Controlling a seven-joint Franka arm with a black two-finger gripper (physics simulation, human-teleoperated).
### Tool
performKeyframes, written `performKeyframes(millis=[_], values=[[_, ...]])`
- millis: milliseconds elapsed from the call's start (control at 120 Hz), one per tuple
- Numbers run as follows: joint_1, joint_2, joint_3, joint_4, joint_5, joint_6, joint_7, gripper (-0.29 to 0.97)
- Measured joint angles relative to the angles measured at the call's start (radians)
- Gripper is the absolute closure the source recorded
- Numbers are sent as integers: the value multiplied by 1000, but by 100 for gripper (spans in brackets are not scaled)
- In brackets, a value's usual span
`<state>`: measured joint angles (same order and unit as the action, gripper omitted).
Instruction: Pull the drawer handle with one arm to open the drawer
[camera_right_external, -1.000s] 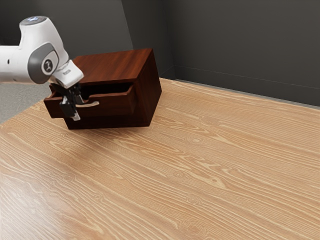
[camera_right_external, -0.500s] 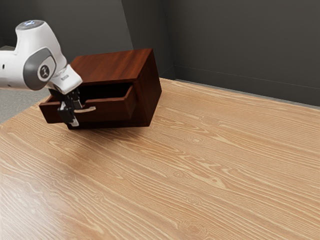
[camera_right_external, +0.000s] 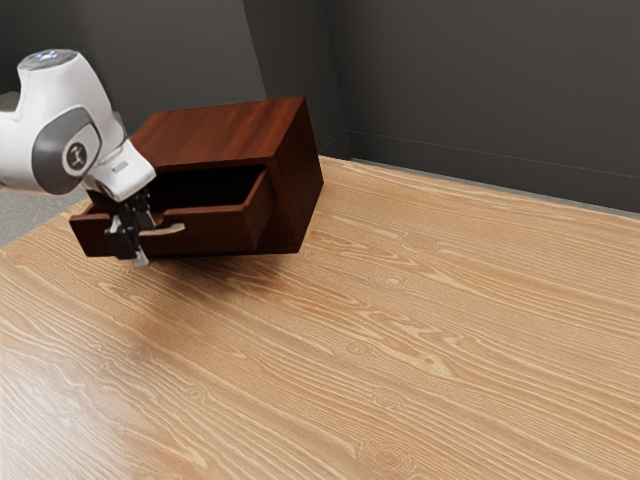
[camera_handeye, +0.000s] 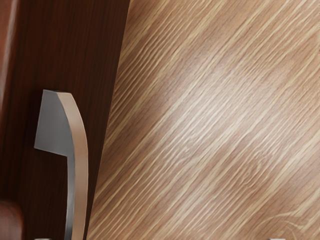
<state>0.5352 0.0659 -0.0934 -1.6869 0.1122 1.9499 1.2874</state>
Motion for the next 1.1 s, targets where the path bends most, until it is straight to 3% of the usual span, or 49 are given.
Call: performKeyframes(millis=[225, 792, 867, 975, 1100], values=[[4, -37, -3, -62, -5, 16, -5, 8], [-6, -194, 0, -217, -8, 25, -19, 21], [-19, -262, 0, -248, -7, 25, -23, 19], [-51, -454, -3, -263, 1, 2, -32, 14], [-60, -546, -18, -101, 6, -91, -40, 8]])
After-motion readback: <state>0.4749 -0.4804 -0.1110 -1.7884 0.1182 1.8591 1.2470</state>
